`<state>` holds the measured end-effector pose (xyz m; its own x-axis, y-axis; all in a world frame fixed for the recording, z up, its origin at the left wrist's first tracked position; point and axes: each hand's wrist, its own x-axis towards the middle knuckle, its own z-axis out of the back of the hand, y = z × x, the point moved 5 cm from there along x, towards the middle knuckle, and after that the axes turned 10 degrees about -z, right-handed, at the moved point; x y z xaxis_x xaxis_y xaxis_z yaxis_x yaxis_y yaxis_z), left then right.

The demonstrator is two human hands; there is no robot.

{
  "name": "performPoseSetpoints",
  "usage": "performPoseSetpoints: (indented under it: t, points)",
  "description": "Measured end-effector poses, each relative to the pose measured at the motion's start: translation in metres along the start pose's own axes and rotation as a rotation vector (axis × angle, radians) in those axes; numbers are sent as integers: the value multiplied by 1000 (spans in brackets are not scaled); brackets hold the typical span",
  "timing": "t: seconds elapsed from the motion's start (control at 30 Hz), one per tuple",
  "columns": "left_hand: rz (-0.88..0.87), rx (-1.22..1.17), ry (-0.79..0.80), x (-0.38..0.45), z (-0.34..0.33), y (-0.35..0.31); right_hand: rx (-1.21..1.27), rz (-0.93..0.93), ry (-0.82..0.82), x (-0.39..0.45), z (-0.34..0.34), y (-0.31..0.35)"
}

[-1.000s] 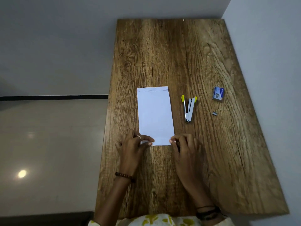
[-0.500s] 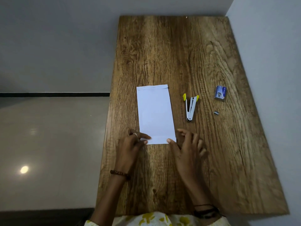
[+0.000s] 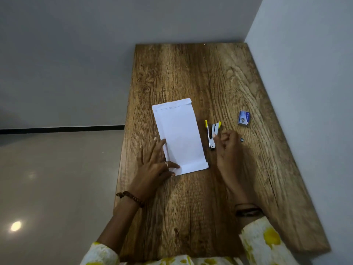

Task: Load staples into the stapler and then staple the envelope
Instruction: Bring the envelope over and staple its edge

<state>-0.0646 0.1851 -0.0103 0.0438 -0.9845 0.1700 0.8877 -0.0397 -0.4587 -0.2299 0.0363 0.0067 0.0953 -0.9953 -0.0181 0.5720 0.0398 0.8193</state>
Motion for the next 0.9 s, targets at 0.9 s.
performPoseSetpoints:
  t: [0.9]
  points:
    - [17,-11,-119,1,-17,-22,241,-309,535,-59,20,6]
